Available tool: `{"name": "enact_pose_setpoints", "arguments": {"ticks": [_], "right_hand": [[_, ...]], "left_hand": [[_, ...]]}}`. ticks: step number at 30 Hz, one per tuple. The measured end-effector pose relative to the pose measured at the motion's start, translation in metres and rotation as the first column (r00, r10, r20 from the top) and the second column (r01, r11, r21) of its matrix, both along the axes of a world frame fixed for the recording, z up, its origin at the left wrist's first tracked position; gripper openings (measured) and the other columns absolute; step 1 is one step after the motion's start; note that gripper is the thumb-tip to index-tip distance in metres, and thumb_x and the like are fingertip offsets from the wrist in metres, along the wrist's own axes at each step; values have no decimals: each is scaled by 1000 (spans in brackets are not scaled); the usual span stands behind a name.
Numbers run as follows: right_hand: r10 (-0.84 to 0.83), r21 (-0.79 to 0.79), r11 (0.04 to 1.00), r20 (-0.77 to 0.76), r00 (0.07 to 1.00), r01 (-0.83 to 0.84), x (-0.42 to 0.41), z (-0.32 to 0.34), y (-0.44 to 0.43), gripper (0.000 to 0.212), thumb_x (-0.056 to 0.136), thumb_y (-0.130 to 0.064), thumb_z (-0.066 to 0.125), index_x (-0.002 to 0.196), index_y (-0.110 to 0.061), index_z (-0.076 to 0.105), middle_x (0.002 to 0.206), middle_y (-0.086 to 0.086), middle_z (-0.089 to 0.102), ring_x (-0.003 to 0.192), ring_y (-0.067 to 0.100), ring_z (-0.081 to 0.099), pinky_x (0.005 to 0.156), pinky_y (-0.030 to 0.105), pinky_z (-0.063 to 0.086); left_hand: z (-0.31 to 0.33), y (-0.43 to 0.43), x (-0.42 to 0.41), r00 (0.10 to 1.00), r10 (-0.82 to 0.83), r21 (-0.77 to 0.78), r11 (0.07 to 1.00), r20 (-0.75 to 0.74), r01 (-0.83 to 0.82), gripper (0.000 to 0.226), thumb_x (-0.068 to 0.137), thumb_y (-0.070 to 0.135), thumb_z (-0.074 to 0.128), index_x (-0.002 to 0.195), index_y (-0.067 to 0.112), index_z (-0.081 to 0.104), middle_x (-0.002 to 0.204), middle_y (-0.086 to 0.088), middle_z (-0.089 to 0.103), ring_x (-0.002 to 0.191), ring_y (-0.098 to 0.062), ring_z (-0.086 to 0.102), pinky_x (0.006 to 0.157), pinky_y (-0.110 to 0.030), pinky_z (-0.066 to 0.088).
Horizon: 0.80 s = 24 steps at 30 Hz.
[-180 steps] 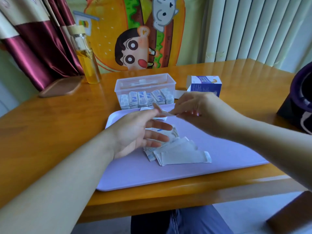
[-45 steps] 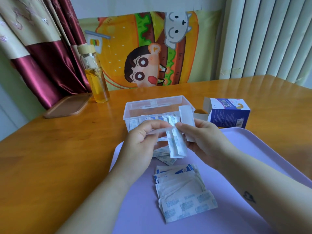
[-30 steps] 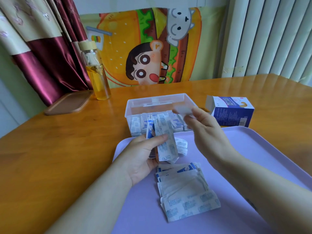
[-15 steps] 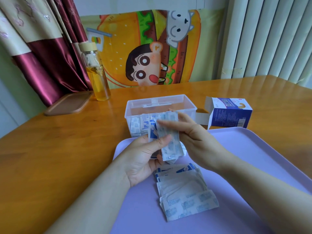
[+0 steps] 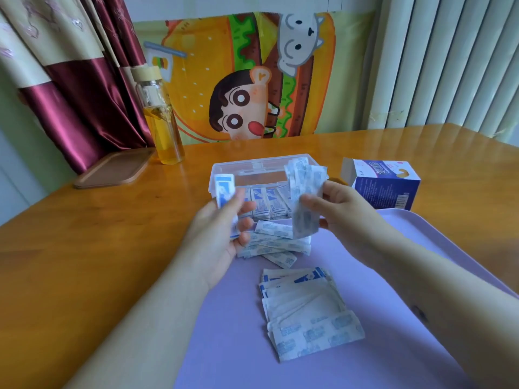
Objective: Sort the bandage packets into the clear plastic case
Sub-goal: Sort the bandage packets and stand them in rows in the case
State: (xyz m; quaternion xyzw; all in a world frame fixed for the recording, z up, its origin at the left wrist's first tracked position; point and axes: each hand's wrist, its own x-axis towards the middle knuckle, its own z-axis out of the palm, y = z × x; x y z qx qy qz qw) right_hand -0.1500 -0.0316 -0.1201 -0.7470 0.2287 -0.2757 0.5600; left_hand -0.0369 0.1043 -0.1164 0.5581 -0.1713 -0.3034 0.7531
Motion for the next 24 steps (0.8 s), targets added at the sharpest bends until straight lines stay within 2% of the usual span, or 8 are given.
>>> {"name": "enact_pose_setpoints", "arguments": {"ticks": [3, 6, 8, 11, 14, 18, 22, 24], "right_hand": [[-23, -282, 957, -309, 951, -69, 1, 10, -3, 23, 93, -19, 54, 73, -13, 45, 65, -1, 44, 57, 13, 39, 48, 21, 30], [63, -370, 861, -603, 795, -349, 12, 19, 1, 22, 95, -19, 48, 73, -20, 43, 69, -5, 43, 60, 11, 38, 51, 22, 29], [11, -455, 753, -713, 702, -474, 20, 21, 4, 7, 96, -20, 45, 89, -20, 47, 78, -6, 48, 71, 15, 46, 55, 23, 34], [-117, -600, 582, -729, 674, -548, 21, 14, 9, 37, 96, -24, 50, 132, -21, 43, 119, -2, 56, 110, 19, 47, 86, 30, 44], [-205, -827, 461, -451, 869, -320, 15, 17, 21, 40, 94, -27, 52, 134, -25, 45, 119, -8, 57, 118, 14, 45, 88, 30, 45], [-34, -569, 821, -137, 990, -51, 22, 38, 32, 34, 89, -34, 59, 121, -24, 55, 88, -17, 60, 75, 0, 56, 58, 9, 42], [64, -469, 874, -154, 986, -130, 39, 53, 32, 5, 84, -23, 68, 87, -19, 67, 73, -7, 67, 54, 0, 54, 50, 12, 39], [48, -414, 905, -124, 991, -95, 49, 60, 22, 8, 84, -18, 69, 77, -18, 66, 57, -9, 61, 45, -1, 49, 50, 18, 39]], "left_hand": [[5, 3, 9, 972, 35, -124, 990, -231, -65, 21, 99, 22, 40, 113, 15, 55, 67, -3, 68, 43, -8, 51, 39, -13, 36], [5, 6, 12, 961, 39, -154, 984, -273, -84, 29, 98, 18, 31, 120, 15, 50, 65, -5, 68, 42, -9, 51, 39, -13, 37], [5, 7, 12, 962, 31, -152, 985, -272, -75, 26, 98, 15, 30, 114, 15, 52, 65, -6, 69, 42, -9, 52, 39, -13, 37], [6, 8, 12, 972, 4, -143, 989, -235, -39, 21, 98, 12, 33, 105, 13, 54, 68, -7, 71, 45, -9, 58, 42, -14, 42], [6, 8, 12, 991, -26, -137, 991, -132, 8, 17, 98, 10, 39, 101, 11, 56, 70, -4, 72, 52, -10, 65, 47, -16, 49], [3, 5, 7, 993, -83, -61, 994, 86, 89, 16, 96, 11, 48, 93, 16, 64, 74, 3, 69, 60, -5, 66, 55, -18, 52], [1, 6, 8, 968, -108, -34, 992, 225, 119, 15, 94, 14, 53, 93, 22, 66, 77, 7, 71, 73, -8, 69, 71, -25, 55], [1, 7, 11, 973, -51, -60, 996, 226, 67, 16, 95, 14, 53, 97, 23, 65, 90, 3, 72, 77, -9, 70, 72, -25, 55]]}}
